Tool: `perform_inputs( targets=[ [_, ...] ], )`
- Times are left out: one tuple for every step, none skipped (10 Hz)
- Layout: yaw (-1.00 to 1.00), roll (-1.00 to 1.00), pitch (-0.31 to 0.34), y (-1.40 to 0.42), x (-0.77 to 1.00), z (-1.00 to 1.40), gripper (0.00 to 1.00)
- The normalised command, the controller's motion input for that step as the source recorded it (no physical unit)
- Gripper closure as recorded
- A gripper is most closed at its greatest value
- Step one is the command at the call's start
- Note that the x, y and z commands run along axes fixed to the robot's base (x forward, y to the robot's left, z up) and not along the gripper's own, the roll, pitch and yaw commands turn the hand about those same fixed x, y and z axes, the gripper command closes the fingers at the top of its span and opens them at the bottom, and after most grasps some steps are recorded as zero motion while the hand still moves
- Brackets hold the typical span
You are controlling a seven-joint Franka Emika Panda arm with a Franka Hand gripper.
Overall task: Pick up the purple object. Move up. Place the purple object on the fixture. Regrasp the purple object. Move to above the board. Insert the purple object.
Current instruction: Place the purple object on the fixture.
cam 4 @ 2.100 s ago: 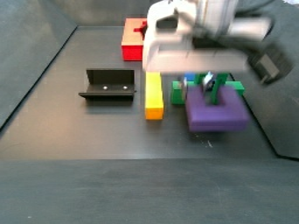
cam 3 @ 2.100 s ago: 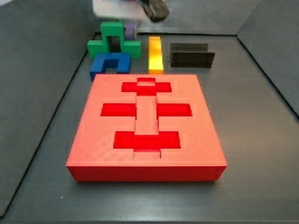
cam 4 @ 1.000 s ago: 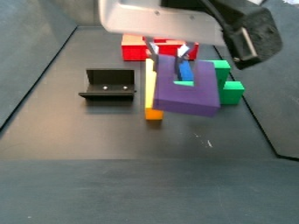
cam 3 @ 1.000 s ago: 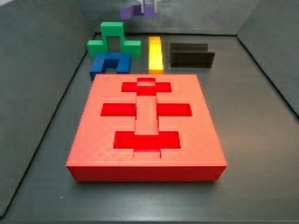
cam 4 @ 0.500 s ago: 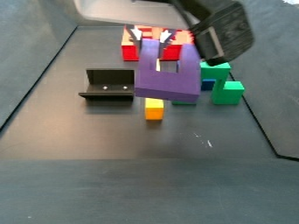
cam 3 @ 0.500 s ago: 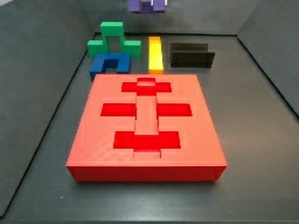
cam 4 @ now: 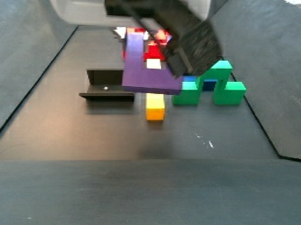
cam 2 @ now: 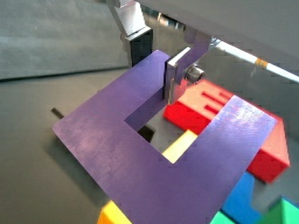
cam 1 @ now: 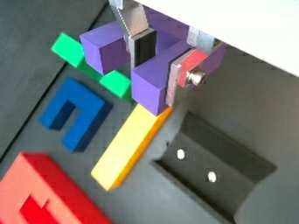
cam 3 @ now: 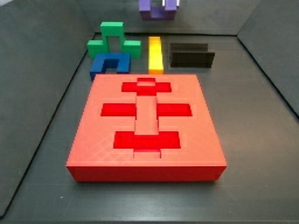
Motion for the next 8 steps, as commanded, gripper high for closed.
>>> perform_inputs(
  targets=[
    [0.0,-0.69,0.0,-0.1,1.0,-0.3,1.0],
    [0.0,-0.47,0.0,-0.15,1.0,-0.33,1.0],
    [0.0,-0.39,0.009,-0.18,1.0,-0.33,1.0],
    [-0.07,-0.38,0.0,-0.2,1.0,-0.29,1.0],
    [-0.15,-0.55,0.043,-0.16,0.96,0.0,1.0],
    [-0.13,-0.61,0.08,-0.15,1.0,0.1,1.0],
    [-0.13,-0.51,0.083,-0.13,1.0,0.06,1.0],
    [-0.14,-0.48,0.06,-0.13,0.99,0.07,1.0]
  ],
)
